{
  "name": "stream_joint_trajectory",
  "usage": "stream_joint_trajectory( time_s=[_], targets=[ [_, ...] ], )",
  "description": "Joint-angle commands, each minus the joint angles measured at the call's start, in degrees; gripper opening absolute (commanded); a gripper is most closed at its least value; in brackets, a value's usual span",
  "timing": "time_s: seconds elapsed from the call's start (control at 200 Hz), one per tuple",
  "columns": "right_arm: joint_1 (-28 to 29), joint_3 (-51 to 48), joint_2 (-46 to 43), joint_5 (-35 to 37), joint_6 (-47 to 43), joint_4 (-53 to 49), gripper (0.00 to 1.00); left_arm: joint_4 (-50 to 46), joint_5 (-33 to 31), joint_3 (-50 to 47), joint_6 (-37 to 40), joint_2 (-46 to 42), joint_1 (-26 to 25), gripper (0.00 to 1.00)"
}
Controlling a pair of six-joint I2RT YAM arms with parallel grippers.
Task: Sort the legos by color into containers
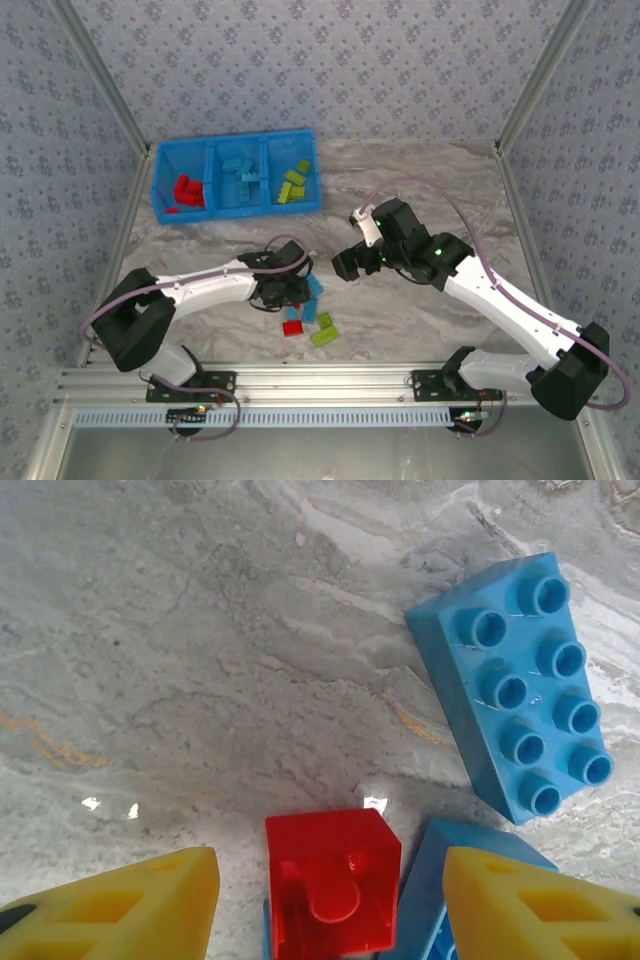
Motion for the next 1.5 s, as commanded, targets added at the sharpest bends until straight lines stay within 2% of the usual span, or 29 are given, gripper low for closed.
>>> stream_joint_trajectory(
  time_s=[0.0, 0.195, 0.41, 0.53, 0.61, 0.675, 0.845, 0.974, 1.114, 1.214, 1.334, 1.494],
  targets=[
    [-0.3, -0.5, -0.6, -1.3, 1.1, -1.6, 1.00, 1.9, -1.0, -1.2, -1.2, 1.2, 0.0, 0.59],
    [-0.4, -0.6, -1.0, -4.1, 1.7, -2.0, 1.00, 1.8, -1.4, -2.2, -0.3, 2.8, 0.5, 0.45],
    [-1.0, -1.6, 1.6, -14.4, -0.3, -3.6, 1.00, 0.3, -3.6, -2.0, 1.2, -0.1, 1.6, 0.24],
    [-0.9, -1.0, 3.0, -19.1, -0.6, -4.5, 1.00, -3.0, -7.1, -0.3, 3.7, -5.4, 4.0, 0.22],
    [-0.9, -0.7, 3.0, -20.5, -1.1, -4.6, 0.99, -6.1, -10.3, 2.0, 6.9, -9.5, 7.6, 0.22],
    [-0.9, -0.2, 2.8, -19.0, -1.3, -5.1, 0.99, -8.3, -13.5, 4.3, 10.3, -12.9, 11.5, 0.22],
    [-1.0, -0.2, 0.9, -13.9, -1.4, -6.6, 1.00, -6.0, -16.8, 9.4, 20.2, -16.5, 27.2, 0.22],
    [-1.3, -1.9, -1.4, -12.3, -0.4, -5.3, 1.00, -0.9, -19.8, 15.3, 25.4, -9.8, 37.9, 0.23],
    [-1.5, -2.4, -3.0, -8.7, 0.9, -6.2, 1.00, 1.1, -17.7, 24.5, 27.2, 2.9, 46.5, 0.24],
    [-1.6, -3.5, -5.0, -7.9, 1.6, -6.7, 1.00, -1.6, -15.3, 33.4, 28.0, 11.6, 49.2, 0.27],
    [-1.8, -5.2, -8.6, -6.8, 2.9, -6.6, 1.00, -5.6, -16.7, 41.8, 26.9, 19.6, 50.7, 0.34],
    [-2.0, -5.6, -12.2, -5.0, 3.7, -7.3, 1.00, -6.4, -15.3, 47.1, 26.7, 25.6, 52.8, 0.43]
  ],
)
